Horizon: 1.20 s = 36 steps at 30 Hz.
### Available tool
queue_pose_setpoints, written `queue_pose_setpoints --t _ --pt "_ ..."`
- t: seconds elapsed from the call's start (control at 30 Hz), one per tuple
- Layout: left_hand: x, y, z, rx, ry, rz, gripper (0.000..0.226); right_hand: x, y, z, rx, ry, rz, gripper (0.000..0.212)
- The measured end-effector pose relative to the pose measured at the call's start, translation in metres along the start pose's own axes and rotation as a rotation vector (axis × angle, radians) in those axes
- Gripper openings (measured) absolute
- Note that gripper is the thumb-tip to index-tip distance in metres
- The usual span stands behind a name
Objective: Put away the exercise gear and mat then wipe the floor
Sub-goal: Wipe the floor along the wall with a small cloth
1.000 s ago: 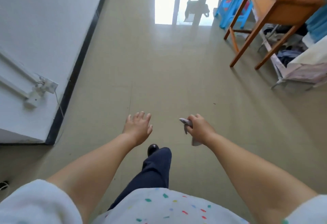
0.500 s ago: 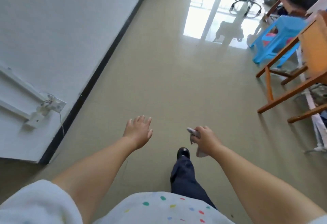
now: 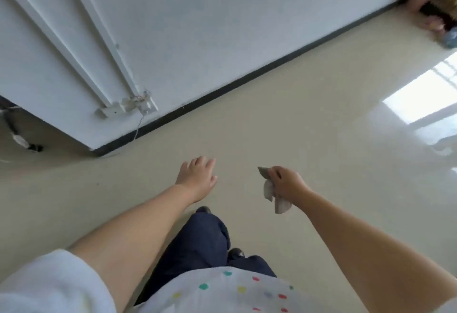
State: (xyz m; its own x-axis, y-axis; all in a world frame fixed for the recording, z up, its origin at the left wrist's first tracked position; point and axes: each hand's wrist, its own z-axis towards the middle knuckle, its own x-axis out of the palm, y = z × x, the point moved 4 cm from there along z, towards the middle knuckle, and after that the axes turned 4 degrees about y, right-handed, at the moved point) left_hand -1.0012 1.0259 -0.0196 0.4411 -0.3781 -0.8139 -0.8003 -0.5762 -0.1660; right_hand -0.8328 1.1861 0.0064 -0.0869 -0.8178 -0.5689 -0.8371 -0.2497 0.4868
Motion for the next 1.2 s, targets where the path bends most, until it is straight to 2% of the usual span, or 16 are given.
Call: queue_pose_setpoints --t 0.13,0.37,0.5,0.63,0.83,0.93,1.07,1.2 --pt "-0.013 0.045 0.048 -0.140 0.054 -0.084 0.048 -0.001 0.057 0.077 -0.073 0.176 -0.133 0.018" --pt "-0.039 0.105 0.134 -0.277 0.090 -0.246 0.047 -0.013 0.113 0.200 -0.132 0.244 -0.316 0.014" --pt "-0.015 0.120 0.194 -0.305 0.075 -0.338 0.050 0.002 0.122 0.290 -0.117 0.345 -0.351 0.012" --pt "0.069 0.151 0.281 -0.394 0.044 -0.405 0.048 0.063 0.109 0.417 -0.127 0.496 -0.402 0.022" --pt "0.264 0.193 0.422 -0.551 0.116 -0.518 0.051 0.180 0.068 0.616 -0.254 0.518 -0.483 0.029" --pt "0.342 0.214 0.483 -0.580 0.131 -0.485 0.051 0.236 0.058 0.701 -0.332 0.508 -0.492 0.031" --pt "0.407 0.256 0.556 -0.640 0.048 -0.314 0.049 0.304 0.068 0.786 -0.625 0.455 -0.694 0.030" --pt "0.446 0.280 0.591 -0.627 -0.300 -0.301 0.050 0.355 0.076 0.821 -1.079 0.300 -0.919 0.034"
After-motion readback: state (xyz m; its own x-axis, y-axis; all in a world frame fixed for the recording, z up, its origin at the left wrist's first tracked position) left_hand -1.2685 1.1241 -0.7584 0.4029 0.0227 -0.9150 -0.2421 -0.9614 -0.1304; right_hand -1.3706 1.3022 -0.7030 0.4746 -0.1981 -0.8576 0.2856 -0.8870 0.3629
